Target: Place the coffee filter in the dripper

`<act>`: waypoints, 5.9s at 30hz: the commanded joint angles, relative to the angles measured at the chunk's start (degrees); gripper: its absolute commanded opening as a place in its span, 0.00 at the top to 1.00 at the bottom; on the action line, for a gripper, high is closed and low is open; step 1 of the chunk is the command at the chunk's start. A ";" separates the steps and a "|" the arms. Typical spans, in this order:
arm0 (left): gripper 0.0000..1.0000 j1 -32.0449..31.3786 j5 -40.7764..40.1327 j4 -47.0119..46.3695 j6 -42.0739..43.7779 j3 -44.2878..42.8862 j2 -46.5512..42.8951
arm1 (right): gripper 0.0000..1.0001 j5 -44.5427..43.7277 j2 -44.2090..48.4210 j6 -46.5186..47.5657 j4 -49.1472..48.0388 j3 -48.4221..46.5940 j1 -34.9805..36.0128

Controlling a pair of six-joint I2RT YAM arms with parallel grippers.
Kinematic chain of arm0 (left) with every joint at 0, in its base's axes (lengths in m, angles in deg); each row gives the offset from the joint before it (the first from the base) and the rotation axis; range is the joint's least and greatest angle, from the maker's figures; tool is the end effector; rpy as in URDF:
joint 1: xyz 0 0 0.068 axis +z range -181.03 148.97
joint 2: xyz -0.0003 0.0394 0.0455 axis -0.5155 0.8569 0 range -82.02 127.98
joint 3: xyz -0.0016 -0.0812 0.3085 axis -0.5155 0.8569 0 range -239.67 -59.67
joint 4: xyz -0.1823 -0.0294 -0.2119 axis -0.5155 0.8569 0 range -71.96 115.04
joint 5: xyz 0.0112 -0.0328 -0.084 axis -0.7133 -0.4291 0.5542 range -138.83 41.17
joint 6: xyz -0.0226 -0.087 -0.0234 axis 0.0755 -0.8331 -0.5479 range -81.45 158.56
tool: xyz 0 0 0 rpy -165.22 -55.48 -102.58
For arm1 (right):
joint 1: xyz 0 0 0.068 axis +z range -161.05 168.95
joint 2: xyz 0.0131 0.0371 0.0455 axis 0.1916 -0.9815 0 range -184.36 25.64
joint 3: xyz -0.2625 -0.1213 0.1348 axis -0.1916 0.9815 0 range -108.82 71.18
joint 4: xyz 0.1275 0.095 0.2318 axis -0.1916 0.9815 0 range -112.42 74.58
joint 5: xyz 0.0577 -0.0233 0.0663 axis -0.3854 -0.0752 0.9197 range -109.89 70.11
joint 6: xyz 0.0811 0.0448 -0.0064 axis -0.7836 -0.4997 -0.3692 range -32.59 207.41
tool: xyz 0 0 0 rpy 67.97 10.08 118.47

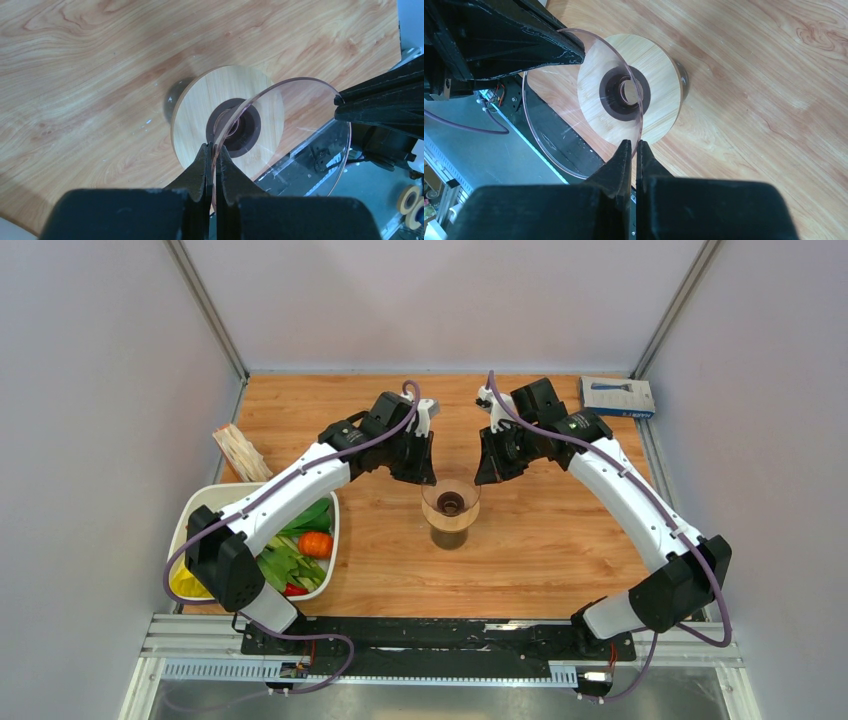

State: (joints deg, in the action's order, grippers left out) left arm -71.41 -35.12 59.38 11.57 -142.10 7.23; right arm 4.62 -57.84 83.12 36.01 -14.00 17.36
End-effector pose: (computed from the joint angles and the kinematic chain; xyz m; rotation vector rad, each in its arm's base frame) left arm 0.2848 -0.2680 0.3374 0.4133 2.5163 -0.7949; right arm 0.2745 0.1879 0.3655 -0.7087 2.5089 0.7613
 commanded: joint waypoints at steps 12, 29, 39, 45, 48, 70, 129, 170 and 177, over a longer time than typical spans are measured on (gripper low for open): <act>1.00 -3.49 -1.72 -3.32 1.61 3.99 3.63 | 1.00 -4.06 -1.97 5.92 -2.93 5.18 0.78; 1.00 -3.97 -2.74 -5.17 2.02 8.93 4.47 | 1.00 -5.82 -1.74 6.76 -3.67 8.07 1.41; 0.96 -4.00 -2.02 -4.34 1.75 6.74 3.28 | 0.96 -4.69 -1.64 6.53 -2.41 4.40 1.53; 0.91 -3.97 -1.80 -3.27 1.57 4.43 2.90 | 0.96 -5.09 -2.05 6.16 -1.78 2.08 1.42; 0.90 -3.96 -1.54 -3.28 1.25 3.85 2.59 | 0.98 -5.10 -2.05 5.92 -1.72 1.43 1.43; 0.86 -3.99 0.25 -3.90 0.84 1.21 2.26 | 0.95 -5.53 -1.97 5.48 -1.54 0.55 1.39; 1.00 -2.22 -0.22 -2.18 0.77 3.80 -1.80 | 1.00 -4.67 1.11 5.25 -2.75 4.27 1.30; 0.70 -3.12 -1.14 -0.52 1.50 0.87 -2.89 | 0.71 -5.60 0.82 6.07 -3.00 2.82 1.28; 0.59 -3.06 -0.89 -0.68 1.39 -1.04 -2.68 | 0.52 -3.33 0.19 5.23 -2.80 -0.47 1.31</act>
State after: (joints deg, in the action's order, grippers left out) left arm -74.19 -36.73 58.57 11.99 -139.76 4.57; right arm -0.17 -57.53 88.01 32.84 -10.40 18.45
